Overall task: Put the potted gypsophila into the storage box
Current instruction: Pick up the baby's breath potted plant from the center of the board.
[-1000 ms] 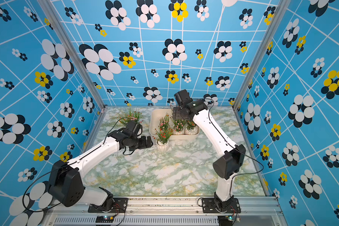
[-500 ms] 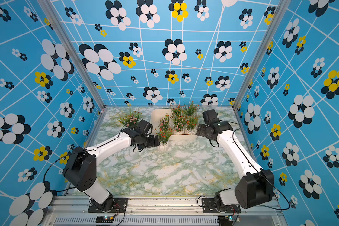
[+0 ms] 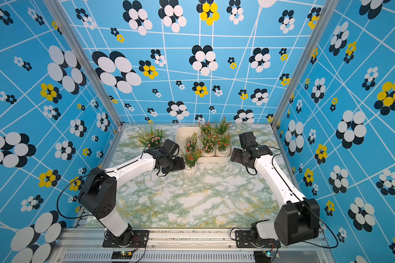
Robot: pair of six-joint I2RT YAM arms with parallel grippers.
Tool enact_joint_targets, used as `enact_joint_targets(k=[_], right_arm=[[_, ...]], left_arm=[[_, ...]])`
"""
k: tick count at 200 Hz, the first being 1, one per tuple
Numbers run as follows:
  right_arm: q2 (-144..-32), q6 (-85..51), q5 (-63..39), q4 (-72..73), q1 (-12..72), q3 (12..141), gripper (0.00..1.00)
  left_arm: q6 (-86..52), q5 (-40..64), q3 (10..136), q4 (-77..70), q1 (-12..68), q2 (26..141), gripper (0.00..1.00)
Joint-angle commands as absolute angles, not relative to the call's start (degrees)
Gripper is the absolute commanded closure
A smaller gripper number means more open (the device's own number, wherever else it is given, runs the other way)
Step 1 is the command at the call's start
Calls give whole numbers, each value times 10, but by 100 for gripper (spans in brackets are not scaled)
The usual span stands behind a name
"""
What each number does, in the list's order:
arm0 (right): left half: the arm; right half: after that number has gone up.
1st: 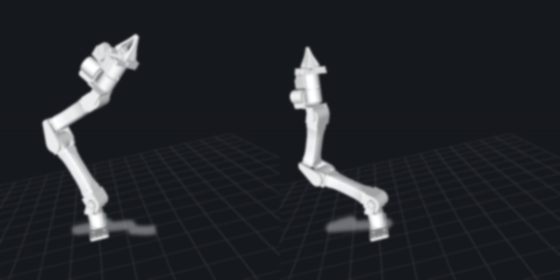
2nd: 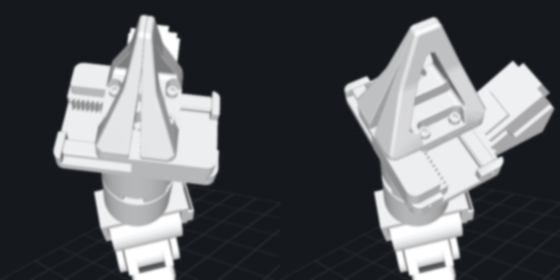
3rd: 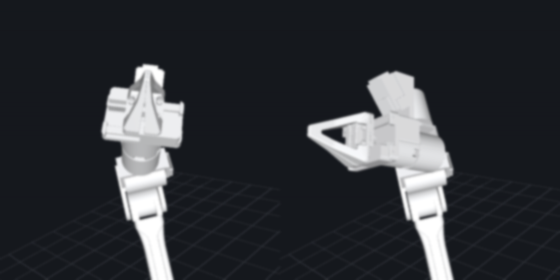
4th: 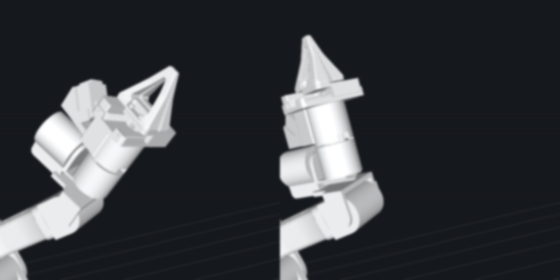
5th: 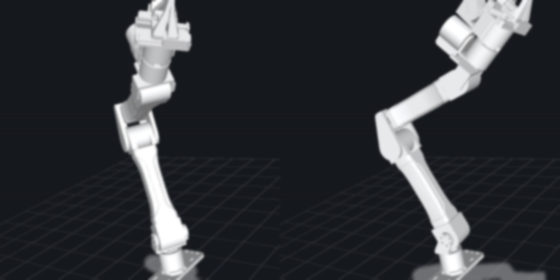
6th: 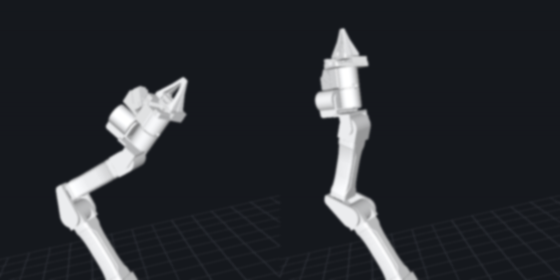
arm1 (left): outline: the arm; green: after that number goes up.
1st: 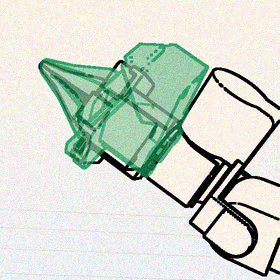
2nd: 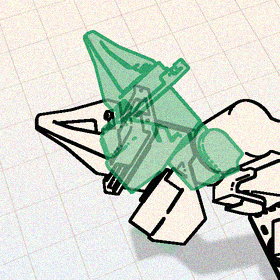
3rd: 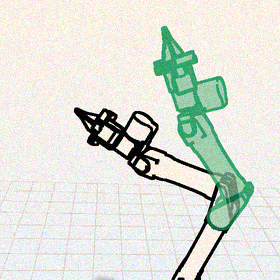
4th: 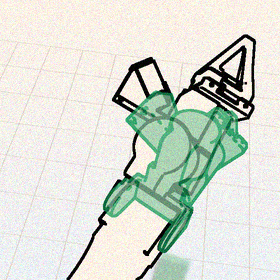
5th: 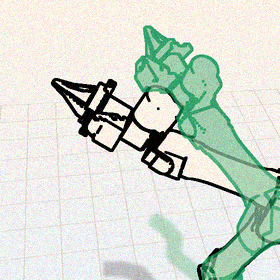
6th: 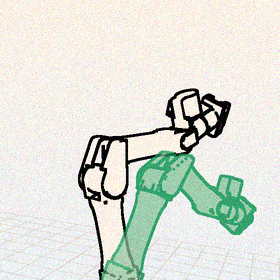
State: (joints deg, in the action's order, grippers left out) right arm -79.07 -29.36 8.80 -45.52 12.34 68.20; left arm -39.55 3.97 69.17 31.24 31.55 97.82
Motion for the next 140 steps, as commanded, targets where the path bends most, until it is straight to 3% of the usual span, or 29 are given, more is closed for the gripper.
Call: enact_joint_targets(k=[1, 46, 119, 140], right_arm=[[-791, -299, 79, -445, 120, 676, 10], [-800, -304, 71, -436, 120, 675, 11], [-809, -309, 61, -426, 120, 672, 11], [-809, -310, 61, -426, 120, 671, 11]], left_arm=[[-396, 25, 715, 308, 319, 994, 22], [-394, 23, 722, 307, 319, 1010, 30], [-386, 8, 740, 325, 323, 1027, 53], [-385, 11, 743, 327, 325, 1033, 56]])
